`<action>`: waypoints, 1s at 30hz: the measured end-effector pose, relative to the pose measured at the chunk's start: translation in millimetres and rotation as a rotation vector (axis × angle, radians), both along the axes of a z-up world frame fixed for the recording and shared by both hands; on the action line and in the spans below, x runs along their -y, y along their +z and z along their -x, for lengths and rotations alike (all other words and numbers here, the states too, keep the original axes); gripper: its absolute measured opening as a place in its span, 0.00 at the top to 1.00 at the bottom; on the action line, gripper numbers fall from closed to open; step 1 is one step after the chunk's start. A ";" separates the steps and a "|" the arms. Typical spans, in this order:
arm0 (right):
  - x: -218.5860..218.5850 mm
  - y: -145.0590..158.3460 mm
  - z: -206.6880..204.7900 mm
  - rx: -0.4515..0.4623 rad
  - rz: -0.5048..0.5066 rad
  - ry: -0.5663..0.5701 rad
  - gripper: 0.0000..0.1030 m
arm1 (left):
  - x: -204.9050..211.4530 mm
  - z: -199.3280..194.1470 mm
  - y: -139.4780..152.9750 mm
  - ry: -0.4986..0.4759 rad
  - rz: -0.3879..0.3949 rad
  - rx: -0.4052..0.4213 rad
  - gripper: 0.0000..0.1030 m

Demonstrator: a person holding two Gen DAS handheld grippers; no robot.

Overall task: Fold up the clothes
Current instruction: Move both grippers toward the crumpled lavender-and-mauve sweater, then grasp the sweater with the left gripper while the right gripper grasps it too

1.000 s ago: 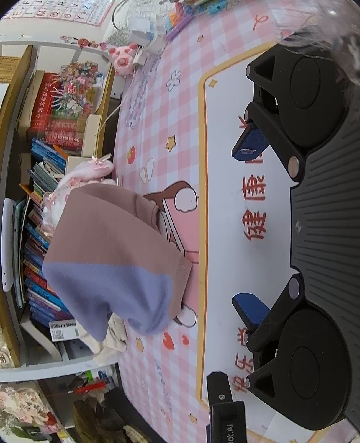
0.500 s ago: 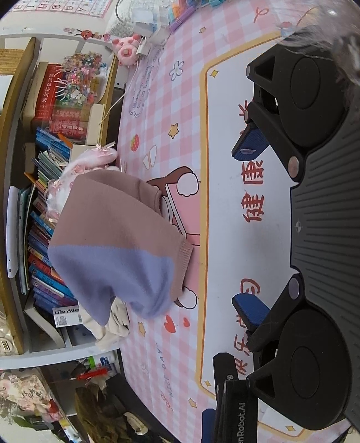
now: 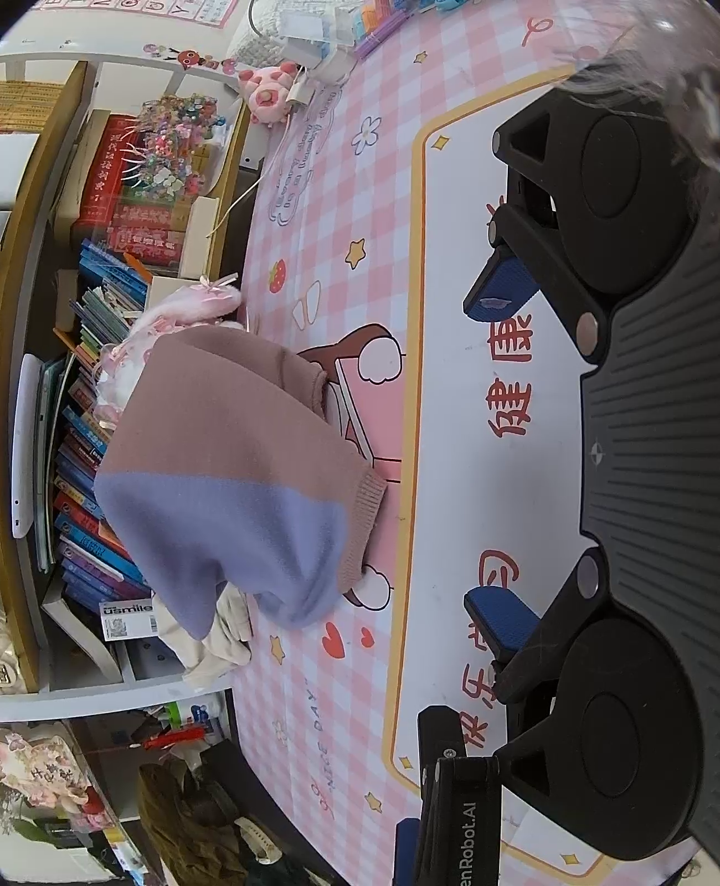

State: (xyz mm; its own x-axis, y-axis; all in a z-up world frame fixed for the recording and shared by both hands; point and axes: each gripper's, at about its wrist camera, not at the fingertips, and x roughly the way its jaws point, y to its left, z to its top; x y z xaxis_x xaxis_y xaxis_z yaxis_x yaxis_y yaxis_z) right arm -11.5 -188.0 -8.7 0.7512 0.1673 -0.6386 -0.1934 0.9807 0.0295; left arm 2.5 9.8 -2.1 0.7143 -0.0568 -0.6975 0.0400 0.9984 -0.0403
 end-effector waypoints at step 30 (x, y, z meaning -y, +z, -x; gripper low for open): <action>-7.4 -24.4 -168.8 -0.135 -0.142 0.111 0.72 | 14.3 53.8 19.6 -0.053 -0.204 0.164 0.00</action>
State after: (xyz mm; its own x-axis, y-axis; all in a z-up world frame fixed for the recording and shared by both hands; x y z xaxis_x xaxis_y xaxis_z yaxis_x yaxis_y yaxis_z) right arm 157.3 -180.6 -33.1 0.6325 0.3397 -0.6961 -0.2852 0.9377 0.1984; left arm -51.3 -4.5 17.6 0.8184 0.0327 -0.5737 0.0819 0.9815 0.1728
